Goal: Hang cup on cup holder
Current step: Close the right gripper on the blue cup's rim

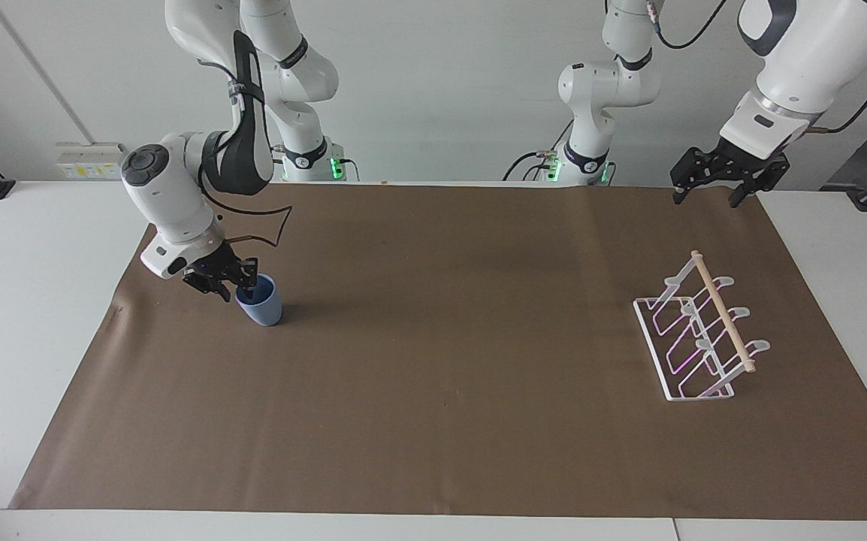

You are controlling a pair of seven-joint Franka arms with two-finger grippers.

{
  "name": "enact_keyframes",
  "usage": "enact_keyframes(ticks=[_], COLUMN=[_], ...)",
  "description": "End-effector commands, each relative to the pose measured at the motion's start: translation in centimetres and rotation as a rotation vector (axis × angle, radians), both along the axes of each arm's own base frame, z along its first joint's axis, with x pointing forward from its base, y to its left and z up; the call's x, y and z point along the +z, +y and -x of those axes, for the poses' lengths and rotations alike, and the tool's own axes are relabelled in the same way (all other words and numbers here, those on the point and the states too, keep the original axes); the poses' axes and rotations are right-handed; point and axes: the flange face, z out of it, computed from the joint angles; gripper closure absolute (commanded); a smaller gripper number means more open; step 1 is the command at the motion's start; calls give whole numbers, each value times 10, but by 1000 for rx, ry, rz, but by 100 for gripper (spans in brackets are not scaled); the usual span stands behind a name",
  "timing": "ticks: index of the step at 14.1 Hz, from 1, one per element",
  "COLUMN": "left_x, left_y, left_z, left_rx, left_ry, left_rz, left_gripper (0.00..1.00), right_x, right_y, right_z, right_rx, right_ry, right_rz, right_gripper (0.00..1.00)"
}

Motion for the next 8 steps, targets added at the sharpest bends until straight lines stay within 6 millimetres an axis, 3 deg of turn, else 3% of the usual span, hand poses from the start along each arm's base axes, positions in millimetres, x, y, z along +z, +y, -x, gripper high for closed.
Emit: enact_keyframes(ticks=[1, 4, 5, 8], left_x=[1, 0, 1, 1], left_y=[5, 5, 5, 5], left_z=[7, 6, 7, 7], left_rx=[0, 0, 0, 0], left_ry=[-3, -2, -3, -3], left_rz=[-19, -19, -19, -19], left_gripper=[0, 0, 0, 0], right_x=[-3, -3, -2, 5], right_y=[-4, -3, -2, 0], right_z=[3, 3, 2, -4], right_rx=[16, 15, 0, -10], right_ry=[-17, -16, -20, -24], right_rz=[-23, -27, -46, -72], right_gripper=[63, 96, 100, 100])
